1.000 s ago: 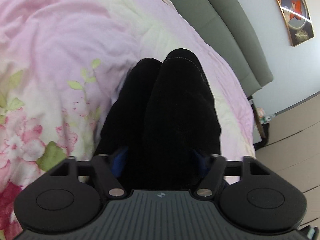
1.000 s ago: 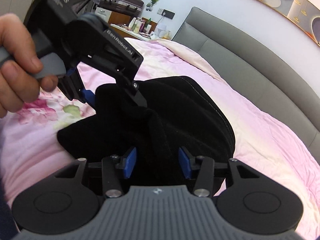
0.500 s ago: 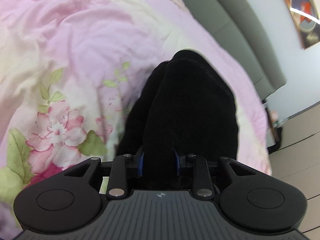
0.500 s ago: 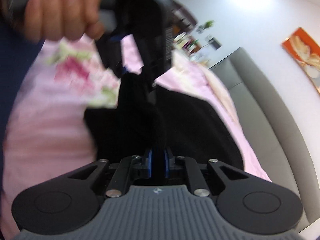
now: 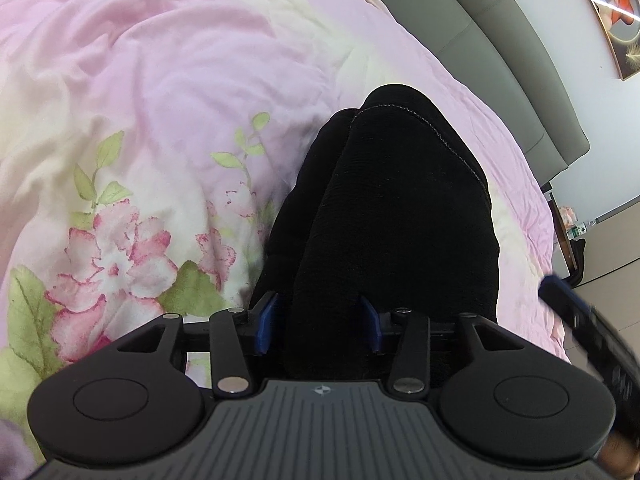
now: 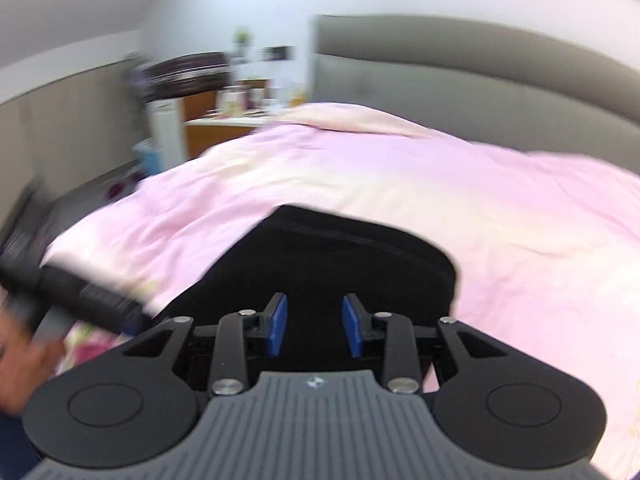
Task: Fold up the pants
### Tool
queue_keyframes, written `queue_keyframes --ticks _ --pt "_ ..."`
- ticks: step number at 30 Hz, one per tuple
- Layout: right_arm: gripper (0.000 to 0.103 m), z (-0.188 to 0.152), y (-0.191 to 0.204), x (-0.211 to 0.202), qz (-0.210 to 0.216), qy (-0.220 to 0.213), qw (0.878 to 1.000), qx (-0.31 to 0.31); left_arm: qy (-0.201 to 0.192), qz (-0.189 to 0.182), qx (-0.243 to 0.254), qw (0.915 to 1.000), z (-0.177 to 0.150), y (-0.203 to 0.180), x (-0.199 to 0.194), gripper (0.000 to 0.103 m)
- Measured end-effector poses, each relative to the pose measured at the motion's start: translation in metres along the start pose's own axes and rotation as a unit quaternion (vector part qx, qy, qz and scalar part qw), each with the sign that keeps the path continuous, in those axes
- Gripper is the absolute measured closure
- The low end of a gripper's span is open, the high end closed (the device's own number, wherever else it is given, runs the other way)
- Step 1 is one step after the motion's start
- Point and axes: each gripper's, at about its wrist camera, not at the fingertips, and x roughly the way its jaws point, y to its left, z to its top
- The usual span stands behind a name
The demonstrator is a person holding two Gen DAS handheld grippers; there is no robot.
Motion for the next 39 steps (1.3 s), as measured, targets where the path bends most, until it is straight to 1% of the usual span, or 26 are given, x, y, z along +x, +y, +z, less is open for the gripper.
queue_keyframes --ticks 2,4,8,10,11,14,15,18,21,26,29,35,37,39 --pt "0.075 0.015 -0.010 0.016 -0.022 0.015 0.999 0.021 0.001 0.000 -0.001 1.0000 0.000 0.001 0.000 0.050" --pt "0.075 0.027 -0.017 0.036 -0.034 0.030 0.998 0.038 0.002 -0.001 -0.004 1.0000 0.001 0.002 0.001 0.049" --pt "0.074 0.043 -0.021 0.075 -0.042 0.055 0.996 0.056 0.004 0.000 -0.003 1.0000 0.001 0.003 0.001 0.048" --pt "0.074 0.043 -0.018 0.090 -0.039 0.064 0.996 0.058 0.006 0.003 -0.001 1.0000 0.001 0.002 0.002 0.047" --pt "0.074 0.044 -0.016 0.101 -0.037 0.069 0.995 0.055 0.006 0.004 -0.001 1.0000 0.002 0.003 0.003 0.046" --pt "0.066 0.044 -0.004 0.129 -0.048 0.095 0.994 0.025 0.007 0.006 -0.004 0.9999 0.003 0.004 0.005 0.045" --pt "0.061 0.044 -0.001 0.137 -0.052 0.104 0.993 0.016 0.008 0.007 -0.002 0.9999 0.004 0.004 0.005 0.045" --pt "0.057 0.038 0.008 0.163 -0.071 0.124 0.990 -0.010 0.009 0.015 0.004 0.9998 0.006 0.005 0.008 0.044" --pt "0.056 0.036 0.011 0.177 -0.080 0.129 0.988 -0.024 0.010 0.017 0.001 0.9998 0.009 0.007 0.010 0.043" --pt "0.056 0.037 0.009 0.184 -0.079 0.134 0.988 -0.021 0.010 0.013 -0.005 0.9998 0.011 0.009 0.014 0.039" --pt "0.056 0.036 0.007 0.179 -0.074 0.124 0.989 -0.013 0.010 0.005 -0.012 0.9999 0.011 0.011 0.015 0.039" --pt "0.058 0.032 0.011 0.145 -0.055 0.096 0.994 0.000 0.010 0.000 -0.017 0.9998 0.009 0.011 0.013 0.040" --pt "0.064 0.026 0.016 0.131 -0.035 0.097 0.995 0.011 0.011 -0.002 -0.022 0.9997 0.009 0.013 0.012 0.040" --pt "0.064 0.015 0.025 0.115 -0.024 0.089 0.996 0.011 0.013 -0.005 -0.029 0.9995 0.010 0.015 0.015 0.040"
